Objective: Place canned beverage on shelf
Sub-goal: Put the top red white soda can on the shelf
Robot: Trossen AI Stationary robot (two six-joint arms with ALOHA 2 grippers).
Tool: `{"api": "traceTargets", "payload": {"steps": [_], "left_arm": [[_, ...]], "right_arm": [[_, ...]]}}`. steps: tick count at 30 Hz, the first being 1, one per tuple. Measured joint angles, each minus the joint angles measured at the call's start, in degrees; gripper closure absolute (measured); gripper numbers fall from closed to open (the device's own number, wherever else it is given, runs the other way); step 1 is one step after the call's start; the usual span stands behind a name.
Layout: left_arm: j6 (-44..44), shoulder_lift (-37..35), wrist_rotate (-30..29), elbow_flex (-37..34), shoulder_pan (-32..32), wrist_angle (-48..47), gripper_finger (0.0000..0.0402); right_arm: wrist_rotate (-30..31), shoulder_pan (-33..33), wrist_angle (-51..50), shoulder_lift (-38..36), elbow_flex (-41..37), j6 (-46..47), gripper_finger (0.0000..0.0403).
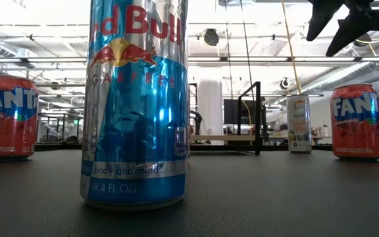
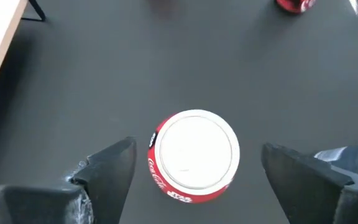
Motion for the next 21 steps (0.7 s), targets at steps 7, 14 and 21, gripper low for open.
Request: {"api": "traceTargets", "payload": {"steps": [7,14,21], "left_arm": [[5.4,3.0,0.0,0.0,0.0,-0.1,0.0045],[8.2,5.1,0.0,0.0,0.1,1.3,0.0045],[8.0,7.0,0.1,0.0,0.7,1.8,0.0048]], "right_arm": [[0.4,0.0,-0.1,0.0,0.0,0.2,0.0144],[0.5,0.0,0.5,0.0,0.0,0.4,0.0144],[0.5,0.0,1.0,0.0,0.0,0.4,0.0144]]}}
